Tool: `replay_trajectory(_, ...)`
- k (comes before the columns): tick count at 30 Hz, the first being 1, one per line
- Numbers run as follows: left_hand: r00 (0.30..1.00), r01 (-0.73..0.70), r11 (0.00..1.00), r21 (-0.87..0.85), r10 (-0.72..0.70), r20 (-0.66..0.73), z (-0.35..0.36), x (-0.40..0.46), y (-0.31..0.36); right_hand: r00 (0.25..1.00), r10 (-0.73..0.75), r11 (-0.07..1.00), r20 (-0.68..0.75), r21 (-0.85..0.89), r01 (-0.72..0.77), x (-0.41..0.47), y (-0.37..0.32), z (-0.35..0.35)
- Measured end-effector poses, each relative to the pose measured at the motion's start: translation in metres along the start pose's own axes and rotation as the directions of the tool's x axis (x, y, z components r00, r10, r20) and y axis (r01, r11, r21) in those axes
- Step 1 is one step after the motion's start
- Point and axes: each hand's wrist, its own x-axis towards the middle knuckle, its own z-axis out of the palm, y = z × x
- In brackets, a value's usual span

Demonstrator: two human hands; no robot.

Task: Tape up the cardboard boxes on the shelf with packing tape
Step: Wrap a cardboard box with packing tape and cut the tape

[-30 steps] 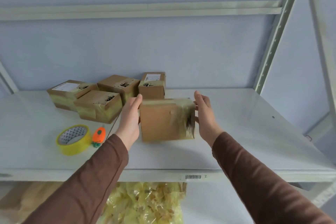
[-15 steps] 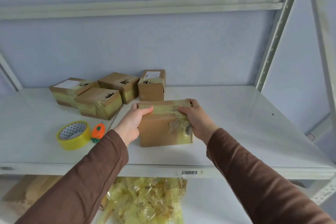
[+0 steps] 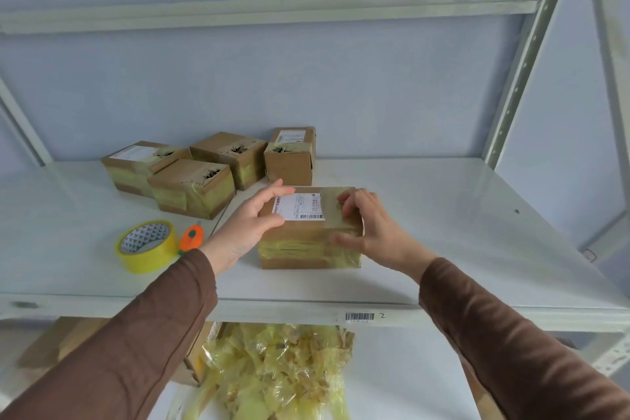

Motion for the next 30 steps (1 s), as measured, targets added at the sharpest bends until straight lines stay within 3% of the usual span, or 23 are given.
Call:
replay_trajectory(3, 0.999, -0.012, 0.937, 0.348, 0.001, 0.032, 0.002, 0.012, 0.01, 0.998, 0.039, 0.989, 0.043, -0.144, -0.032, 0.009, -0.011, -0.001)
replay_trajectory(6, 0.994, -0.071, 0.699, 0.712, -0.013, 0.111, 0.015, 0.021, 0.013, 0.993, 0.049, 0.906, 0.108, -0.424, 0.001, 0.017, -0.015, 0.011)
replay_trajectory(8, 0.995, -0.064, 0.643, 0.763, -0.02, 0.101, 0.02, 0.022, 0.009, 0.995, 0.048, 0.883, 0.09, -0.469, 0.0, 0.02, -0.013, 0.018)
replay_trajectory(10, 0.995, -0.066, 0.667, 0.742, -0.016, 0.103, 0.019, 0.023, 0.006, 0.993, 0.056, 0.887, 0.101, -0.462, -0.003, 0.02, -0.011, 0.021)
replay_trajectory(12, 0.998, -0.017, 0.793, 0.608, -0.028, 0.064, 0.014, 0.024, 0.007, 0.987, 0.095, 0.957, 0.13, -0.286, -0.054, 0.021, -0.01, 0.016)
replay_trajectory(13, 0.997, 0.062, 0.903, 0.425, -0.08, 0.023, 0.01, 0.023, 0.009, 0.981, 0.154, 0.987, 0.118, -0.07, -0.146, 0.02, -0.012, 0.012)
replay_trajectory(14, 0.986, 0.167, 0.97, 0.179, -0.164, -0.031, 0.005, 0.023, 0.011, 0.966, 0.247, 0.951, 0.08, 0.171, -0.258, 0.02, -0.012, 0.007)
replay_trajectory(15, 0.961, 0.264, 0.964, -0.04, -0.266, -0.07, 0.002, 0.023, 0.009, 0.934, 0.355, 0.873, 0.043, 0.34, -0.348, 0.02, -0.009, 0.004)
replay_trajectory(17, 0.899, 0.404, 0.875, -0.268, -0.434, -0.063, -0.003, 0.019, 0.005, 0.864, 0.502, 0.784, 0.03, 0.407, -0.469, 0.018, -0.004, -0.002)
replay_trajectory(20, 0.897, 0.401, 0.828, -0.393, -0.443, -0.017, -0.008, 0.019, 0.005, 0.868, 0.493, 0.759, 0.055, 0.462, -0.46, 0.023, -0.01, -0.006)
replay_trajectory(23, 0.925, 0.163, 0.817, -0.553, -0.321, -0.202, -0.008, 0.027, 0.01, 0.875, 0.463, 0.75, -0.144, 0.59, -0.3, 0.032, -0.02, -0.003)
replay_trajectory(25, 0.922, 0.092, 0.85, -0.518, -0.27, -0.278, -0.006, 0.031, 0.006, 0.843, 0.492, 0.75, -0.219, 0.599, -0.282, 0.034, -0.02, 0.007)
replay_trajectory(30, 0.936, 0.232, 0.837, -0.496, -0.33, -0.12, -0.006, 0.036, -0.006, 0.8, 0.58, 0.637, -0.154, 0.698, -0.327, 0.042, -0.018, 0.024)
